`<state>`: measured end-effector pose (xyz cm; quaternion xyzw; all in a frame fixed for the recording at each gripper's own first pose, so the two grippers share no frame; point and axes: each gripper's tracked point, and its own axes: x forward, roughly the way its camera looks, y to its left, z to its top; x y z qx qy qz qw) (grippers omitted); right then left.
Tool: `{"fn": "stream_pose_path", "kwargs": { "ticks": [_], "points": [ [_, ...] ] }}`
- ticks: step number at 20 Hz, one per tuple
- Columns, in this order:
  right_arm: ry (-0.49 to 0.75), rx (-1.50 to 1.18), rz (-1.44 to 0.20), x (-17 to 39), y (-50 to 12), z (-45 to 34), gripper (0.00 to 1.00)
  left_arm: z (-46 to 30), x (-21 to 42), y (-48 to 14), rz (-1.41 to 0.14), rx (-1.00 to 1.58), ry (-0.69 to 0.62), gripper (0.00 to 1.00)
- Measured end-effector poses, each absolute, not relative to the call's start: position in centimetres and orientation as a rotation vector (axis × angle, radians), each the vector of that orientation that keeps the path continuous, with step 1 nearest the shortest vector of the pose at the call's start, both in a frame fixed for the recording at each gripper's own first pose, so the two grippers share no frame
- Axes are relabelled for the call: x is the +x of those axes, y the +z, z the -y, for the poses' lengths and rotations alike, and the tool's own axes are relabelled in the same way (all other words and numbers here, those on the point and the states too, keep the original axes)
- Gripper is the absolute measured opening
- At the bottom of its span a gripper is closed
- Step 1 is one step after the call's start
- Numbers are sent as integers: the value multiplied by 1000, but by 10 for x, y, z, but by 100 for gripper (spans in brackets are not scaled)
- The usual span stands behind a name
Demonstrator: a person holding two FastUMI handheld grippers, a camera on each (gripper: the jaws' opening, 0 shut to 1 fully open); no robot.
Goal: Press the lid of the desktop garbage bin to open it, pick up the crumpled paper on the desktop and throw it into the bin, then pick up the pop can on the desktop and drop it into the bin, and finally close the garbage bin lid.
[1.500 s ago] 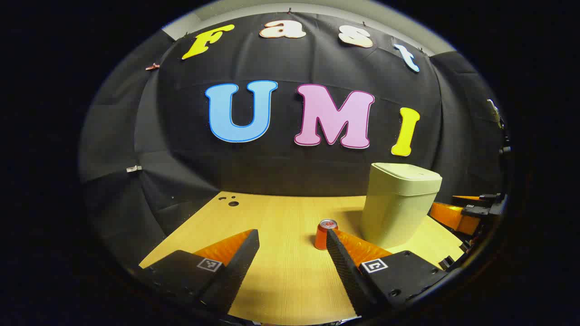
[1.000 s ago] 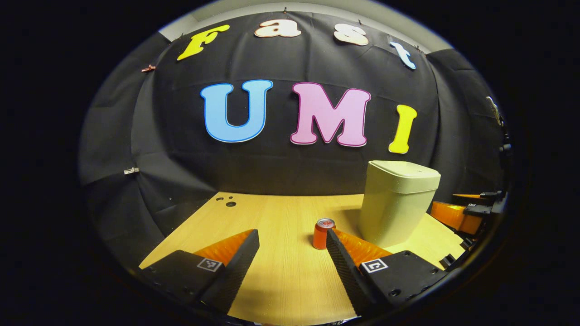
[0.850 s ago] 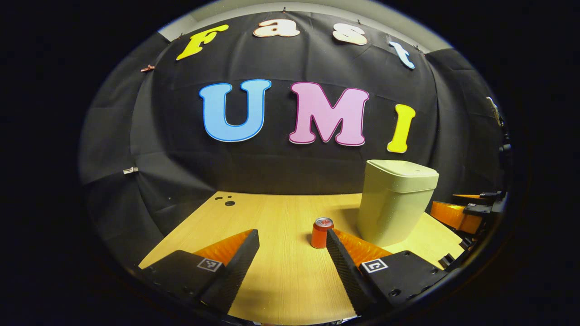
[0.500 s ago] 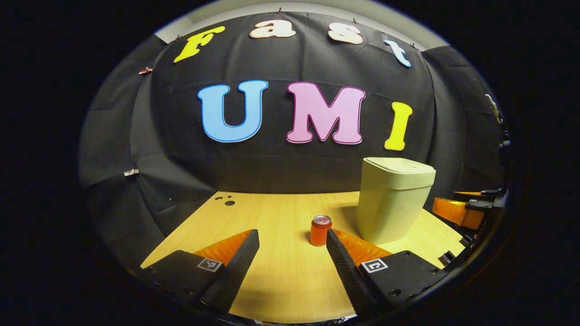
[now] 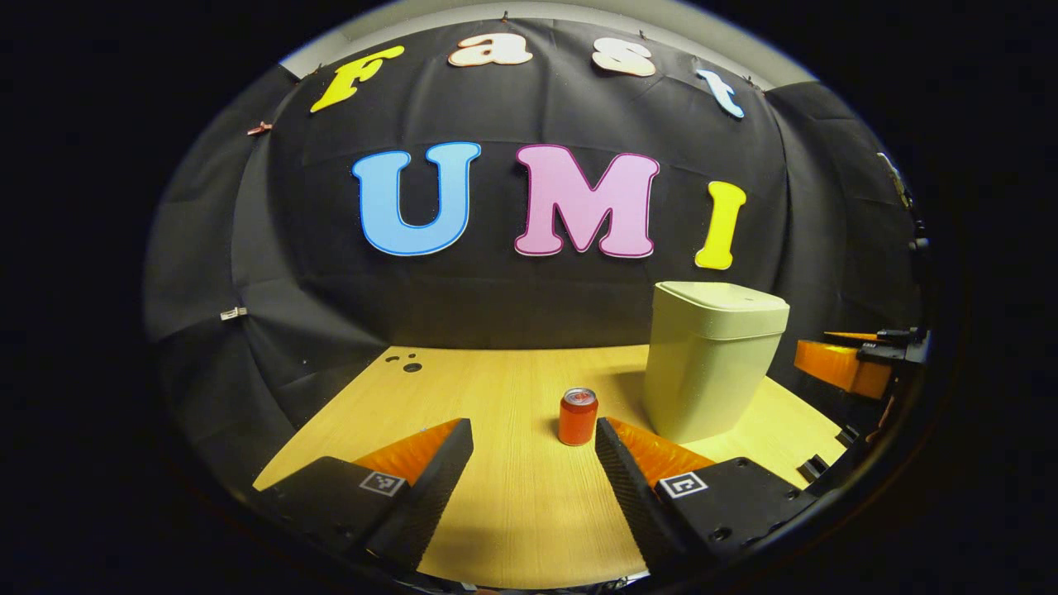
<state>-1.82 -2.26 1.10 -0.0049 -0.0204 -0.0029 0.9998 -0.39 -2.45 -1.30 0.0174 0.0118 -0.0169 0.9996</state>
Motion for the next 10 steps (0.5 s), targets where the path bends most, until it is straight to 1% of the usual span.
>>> {"fn": "stream_pose_path", "kwargs": {
  "ticks": [3,4,5,6,7,8,9,10],
  "points": [
    [1,-29,17,-12,6,19,43,24,-1,-13,-24,29,-36,96],
    [14,-31,5,-11,4,16,29,24,0,-14,-27,28,-37,96],
    [16,-37,-8,-8,3,14,25,24,1,-14,-30,27,-38,96],
    [2,-51,-11,-5,0,18,16,24,2,-15,-31,26,-39,96],
    [13,-56,-11,-9,0,16,8,23,2,-15,-32,26,-40,96],
    [38,-56,-12,-9,0,9,7,22,2,-16,-34,25,-39,96],
    [62,-55,-17,-7,-1,4,5,22,3,-16,-35,24,-39,96],
    [83,-56,-20,-7,-1,-1,5,21,4,-17,-38,22,-39,96]
  ]
}}
